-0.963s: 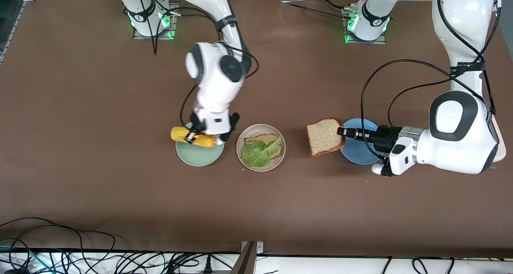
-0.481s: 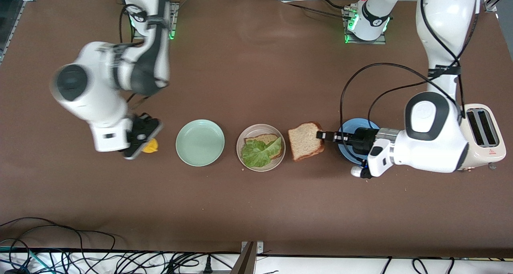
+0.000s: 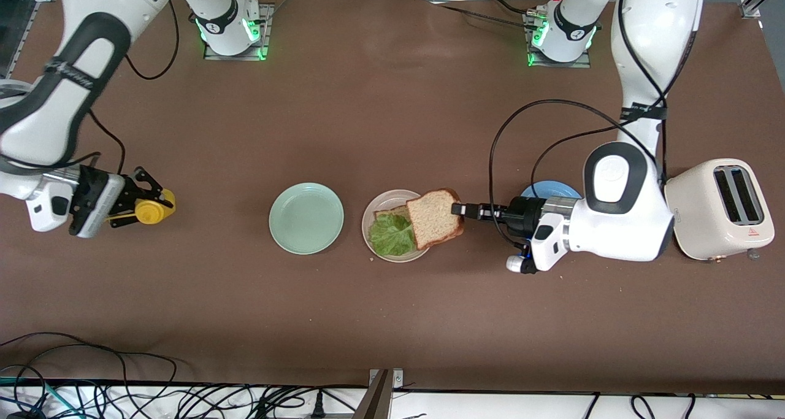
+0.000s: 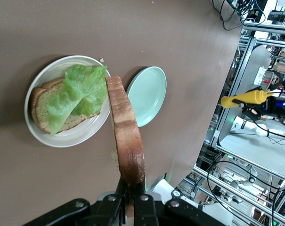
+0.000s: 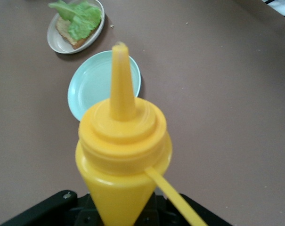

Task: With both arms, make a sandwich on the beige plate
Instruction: 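Carry the toast toward the beige plate while the right gripper withdraws mustard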

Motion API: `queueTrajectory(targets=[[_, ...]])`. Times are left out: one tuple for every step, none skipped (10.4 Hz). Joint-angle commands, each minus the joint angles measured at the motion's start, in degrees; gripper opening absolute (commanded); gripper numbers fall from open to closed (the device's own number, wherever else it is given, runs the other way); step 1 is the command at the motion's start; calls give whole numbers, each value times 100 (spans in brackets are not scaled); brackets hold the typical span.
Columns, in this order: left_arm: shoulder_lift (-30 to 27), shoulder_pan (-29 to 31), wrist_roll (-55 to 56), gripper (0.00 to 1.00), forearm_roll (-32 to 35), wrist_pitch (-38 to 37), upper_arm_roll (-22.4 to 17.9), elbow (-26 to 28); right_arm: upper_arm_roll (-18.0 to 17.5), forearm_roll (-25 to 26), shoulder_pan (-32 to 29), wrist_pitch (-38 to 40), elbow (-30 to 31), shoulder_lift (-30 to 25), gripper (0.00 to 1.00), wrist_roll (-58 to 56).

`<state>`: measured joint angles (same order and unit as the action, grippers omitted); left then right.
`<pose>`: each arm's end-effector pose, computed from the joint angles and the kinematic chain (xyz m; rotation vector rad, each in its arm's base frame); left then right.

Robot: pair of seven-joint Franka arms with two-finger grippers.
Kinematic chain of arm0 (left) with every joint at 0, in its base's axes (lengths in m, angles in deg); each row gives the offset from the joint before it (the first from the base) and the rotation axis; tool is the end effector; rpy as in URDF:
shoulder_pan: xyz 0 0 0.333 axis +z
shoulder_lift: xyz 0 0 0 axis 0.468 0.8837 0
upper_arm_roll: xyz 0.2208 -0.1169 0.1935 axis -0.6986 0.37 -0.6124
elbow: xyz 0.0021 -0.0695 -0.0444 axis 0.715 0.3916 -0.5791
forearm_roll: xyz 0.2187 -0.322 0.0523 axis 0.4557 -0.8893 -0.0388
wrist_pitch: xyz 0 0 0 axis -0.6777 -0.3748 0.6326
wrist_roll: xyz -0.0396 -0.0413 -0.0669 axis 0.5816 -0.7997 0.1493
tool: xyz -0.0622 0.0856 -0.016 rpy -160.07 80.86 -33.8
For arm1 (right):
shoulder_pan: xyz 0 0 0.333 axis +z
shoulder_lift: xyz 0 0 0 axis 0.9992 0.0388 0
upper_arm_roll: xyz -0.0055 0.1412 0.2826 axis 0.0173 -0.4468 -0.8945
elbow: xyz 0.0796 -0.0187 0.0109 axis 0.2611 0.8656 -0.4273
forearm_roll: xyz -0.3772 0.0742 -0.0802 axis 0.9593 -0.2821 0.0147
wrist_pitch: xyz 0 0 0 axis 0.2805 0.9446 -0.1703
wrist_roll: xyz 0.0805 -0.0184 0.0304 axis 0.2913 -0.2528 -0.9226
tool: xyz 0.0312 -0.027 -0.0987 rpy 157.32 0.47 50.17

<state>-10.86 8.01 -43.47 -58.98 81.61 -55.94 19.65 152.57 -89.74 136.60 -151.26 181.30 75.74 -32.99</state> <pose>0.6904 -0.2554 0.3617 2.1753 0.0632 -0.4120 0.6215 -0.0635 0.3683 -2.3035 -1.2223 -0.3545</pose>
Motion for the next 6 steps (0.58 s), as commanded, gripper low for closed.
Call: queueTrajectory(targets=[[212,-181,-50,0,-421,231,-57,-23,-102,-572,-310,518,575,-75,0,-962],[256,-190,-50,0,-562,362,-48,-5,-286,-643,-547,607,629,-66,0,-1270],[257,-346,-41,0,-659,642,-31,21,-592,-713,-871,695,647,-66,0,-1595],[318,-409,-50,0,-669,871,-22,30,-1030,-836,-1309,765,682,-66,0,-1955],[388,-496,-50,0,-686,1038,-22,30,-1452,-889,-1731,775,673,-66,0,-2229],[450,-576,-76,0,-712,1214,-22,30,-1813,-898,-2066,749,656,-57,0,-2458]])
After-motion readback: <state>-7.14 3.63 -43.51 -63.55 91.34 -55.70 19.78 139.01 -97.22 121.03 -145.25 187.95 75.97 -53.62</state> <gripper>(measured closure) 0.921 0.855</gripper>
